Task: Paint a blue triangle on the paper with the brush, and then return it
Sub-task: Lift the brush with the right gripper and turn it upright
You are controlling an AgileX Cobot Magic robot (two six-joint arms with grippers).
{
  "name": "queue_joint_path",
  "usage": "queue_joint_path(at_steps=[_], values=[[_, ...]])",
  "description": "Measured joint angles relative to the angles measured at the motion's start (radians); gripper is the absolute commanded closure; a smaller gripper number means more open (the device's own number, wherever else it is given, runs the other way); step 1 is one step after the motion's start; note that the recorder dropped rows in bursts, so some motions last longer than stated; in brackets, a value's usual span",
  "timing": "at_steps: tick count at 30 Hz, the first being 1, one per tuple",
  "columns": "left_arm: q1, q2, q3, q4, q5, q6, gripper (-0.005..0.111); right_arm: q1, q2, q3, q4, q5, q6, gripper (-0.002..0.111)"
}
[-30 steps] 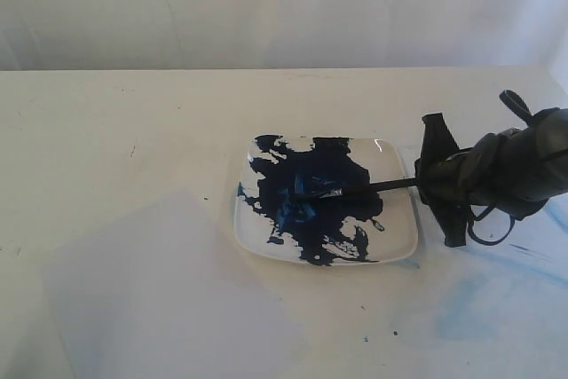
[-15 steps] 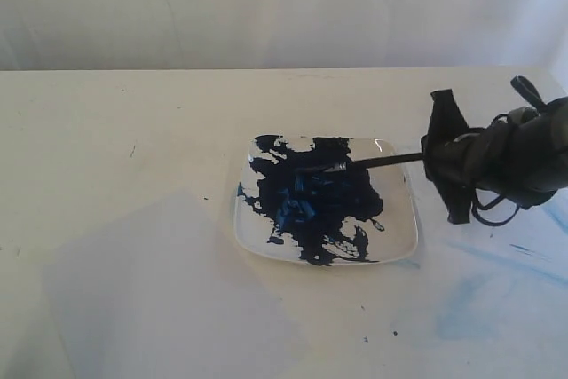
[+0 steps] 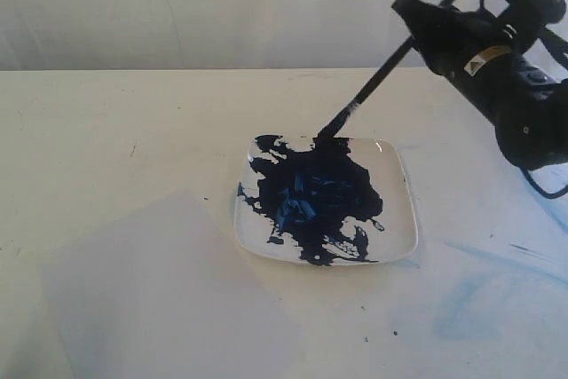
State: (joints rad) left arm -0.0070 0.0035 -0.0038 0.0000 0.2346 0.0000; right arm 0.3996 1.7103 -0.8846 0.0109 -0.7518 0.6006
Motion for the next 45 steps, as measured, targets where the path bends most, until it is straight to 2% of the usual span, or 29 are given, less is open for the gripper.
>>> queue_joint_path(at_steps=[4, 7, 18, 45], values=[[0.000, 0.000, 0.000, 0.000, -0.002, 0.000, 0.107, 0.000, 0.000, 0.000, -0.266, -0.143, -0.017, 0.108], [0.000, 0.000, 0.000, 0.000, -0.002, 0.000, 0.107, 0.000, 0.000, 0.000, -0.401, -0.179, -0.025, 0.108], [0.000, 0.000, 0.000, 0.000, -0.002, 0.000, 0.107, 0.000, 0.000, 0.000, -0.640, -0.124, -0.027, 0.108], [0.000, 0.000, 0.000, 0.000, -0.008, 0.000, 0.107, 0.000, 0.000, 0.000, -0.682, -0.124, -0.027, 0.108]])
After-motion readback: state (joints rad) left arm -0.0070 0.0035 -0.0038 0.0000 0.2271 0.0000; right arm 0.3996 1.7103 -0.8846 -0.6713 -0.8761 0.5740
